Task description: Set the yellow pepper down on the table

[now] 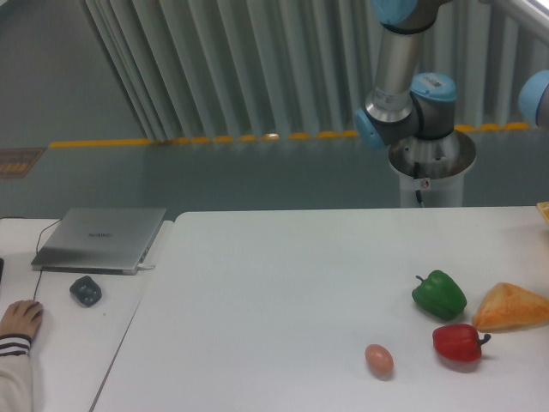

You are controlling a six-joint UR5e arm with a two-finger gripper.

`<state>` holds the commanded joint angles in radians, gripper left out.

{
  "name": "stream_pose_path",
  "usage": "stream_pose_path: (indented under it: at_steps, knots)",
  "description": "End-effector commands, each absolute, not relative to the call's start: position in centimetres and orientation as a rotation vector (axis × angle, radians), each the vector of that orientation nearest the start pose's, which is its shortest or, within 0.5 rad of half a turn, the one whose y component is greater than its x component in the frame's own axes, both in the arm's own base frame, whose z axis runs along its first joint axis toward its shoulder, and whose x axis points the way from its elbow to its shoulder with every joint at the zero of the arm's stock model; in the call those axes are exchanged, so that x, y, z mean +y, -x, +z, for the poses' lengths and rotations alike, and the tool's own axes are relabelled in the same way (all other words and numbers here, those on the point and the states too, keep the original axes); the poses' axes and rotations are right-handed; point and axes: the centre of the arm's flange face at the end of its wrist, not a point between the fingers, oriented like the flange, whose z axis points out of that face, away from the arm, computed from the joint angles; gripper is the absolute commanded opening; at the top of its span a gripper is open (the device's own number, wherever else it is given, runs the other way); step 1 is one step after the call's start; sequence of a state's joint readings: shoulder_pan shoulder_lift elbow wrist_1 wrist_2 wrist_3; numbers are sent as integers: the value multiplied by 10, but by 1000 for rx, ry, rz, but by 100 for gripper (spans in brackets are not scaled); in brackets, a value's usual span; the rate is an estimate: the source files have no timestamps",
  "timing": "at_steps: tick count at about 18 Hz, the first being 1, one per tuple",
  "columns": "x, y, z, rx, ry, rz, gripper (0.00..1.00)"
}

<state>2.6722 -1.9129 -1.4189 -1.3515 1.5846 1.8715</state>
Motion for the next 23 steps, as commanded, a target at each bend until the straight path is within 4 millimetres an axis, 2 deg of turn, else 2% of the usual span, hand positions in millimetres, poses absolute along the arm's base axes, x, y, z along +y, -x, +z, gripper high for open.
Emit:
stream_pose_path:
  at_steps: [6, 8, 11, 12, 15, 16, 18, 23]
  knots:
    - [394, 503, 388, 1179, 2935, 29, 100]
    - [393, 497, 378, 1182, 2937, 8, 100]
    - [377, 504, 372, 1118, 2963, 73, 100]
    - [368, 503, 383, 1111, 2967, 124, 100]
    - [351, 510, 385, 1085, 3009, 132, 100]
    - [339, 517, 389, 1077, 3026, 144, 100]
    - [329, 523, 389, 1165, 3003, 132, 100]
    - [262, 559, 387, 1414, 2910, 83, 100]
